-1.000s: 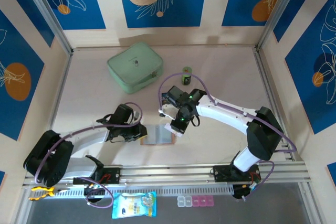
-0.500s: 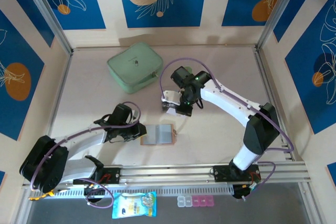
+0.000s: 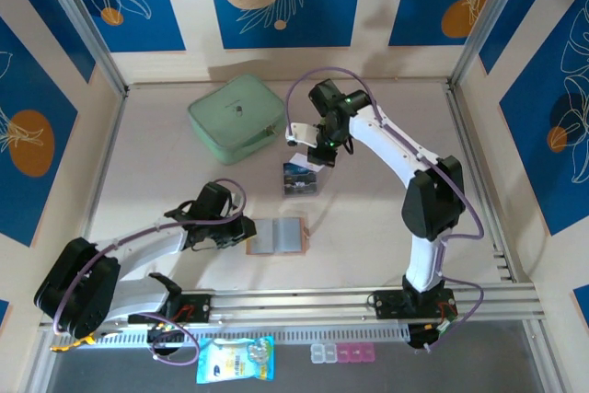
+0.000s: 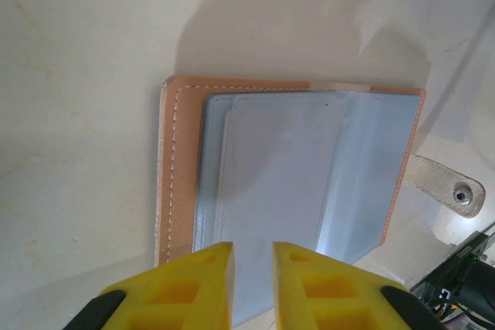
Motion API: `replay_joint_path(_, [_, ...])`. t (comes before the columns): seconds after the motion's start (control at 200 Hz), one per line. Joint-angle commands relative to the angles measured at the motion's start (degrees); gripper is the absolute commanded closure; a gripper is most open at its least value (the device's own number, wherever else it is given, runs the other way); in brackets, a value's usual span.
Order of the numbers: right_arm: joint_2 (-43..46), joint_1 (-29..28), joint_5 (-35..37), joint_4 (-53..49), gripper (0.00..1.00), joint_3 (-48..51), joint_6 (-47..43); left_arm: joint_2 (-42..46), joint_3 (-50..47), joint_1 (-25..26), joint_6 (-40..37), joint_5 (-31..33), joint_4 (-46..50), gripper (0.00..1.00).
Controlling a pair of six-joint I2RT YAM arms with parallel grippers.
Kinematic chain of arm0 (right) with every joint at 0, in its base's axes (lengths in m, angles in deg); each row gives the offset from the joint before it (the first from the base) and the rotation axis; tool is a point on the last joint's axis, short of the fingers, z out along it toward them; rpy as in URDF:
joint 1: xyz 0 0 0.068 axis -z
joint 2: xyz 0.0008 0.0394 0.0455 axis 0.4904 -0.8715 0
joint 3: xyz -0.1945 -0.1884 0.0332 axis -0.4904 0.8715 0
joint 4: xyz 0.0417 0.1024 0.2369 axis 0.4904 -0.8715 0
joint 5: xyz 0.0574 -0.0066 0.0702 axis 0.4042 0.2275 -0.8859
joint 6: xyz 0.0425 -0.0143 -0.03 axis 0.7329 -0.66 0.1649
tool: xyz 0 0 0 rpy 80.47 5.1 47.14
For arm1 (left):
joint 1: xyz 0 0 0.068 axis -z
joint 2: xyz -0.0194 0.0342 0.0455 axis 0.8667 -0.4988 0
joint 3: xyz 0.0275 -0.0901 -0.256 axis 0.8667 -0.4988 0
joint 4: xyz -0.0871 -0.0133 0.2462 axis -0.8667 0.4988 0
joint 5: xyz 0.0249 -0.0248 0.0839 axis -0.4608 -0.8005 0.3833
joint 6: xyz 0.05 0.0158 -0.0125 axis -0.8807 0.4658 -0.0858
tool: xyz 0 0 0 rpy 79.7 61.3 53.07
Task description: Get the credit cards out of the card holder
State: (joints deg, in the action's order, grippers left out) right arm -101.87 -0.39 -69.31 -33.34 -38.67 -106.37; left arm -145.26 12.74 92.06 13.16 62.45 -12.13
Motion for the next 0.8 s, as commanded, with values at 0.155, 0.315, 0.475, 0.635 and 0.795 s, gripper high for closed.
replay_joint_path(0.155, [-7.99, 2.03, -5.44, -4.29, 1.00, -11.30, -4.38, 1.14, 0.27, -0.05, 0.84, 1.92, 2.46, 0.80])
replay_joint_path(0.315, [-12.40, 3.05, -5.20, -6.09, 1.00, -15.70, -6.26, 2.50, 0.43, -0.10, 1.03, 3.24, 3.79, 0.80])
replay_joint_path(0.475, [-15.49, 3.52, -5.96, -6.25, 1.00, -17.31, -6.86, 3.51, -0.01, -0.43, 1.02, 3.81, 4.89, 0.80])
replay_joint_path(0.635, [-17.49, 3.47, -5.93, -6.25, 0.98, -18.13, -7.14, 3.06, -0.35, -0.64, 1.27, 3.64, 4.32, 0.79])
replay_joint_path(0.795, [-18.41, 3.41, -6.01, -5.55, 0.94, -18.56, -7.14, 1.70, 0.68, -0.90, 0.45, 3.26, 4.73, 0.79])
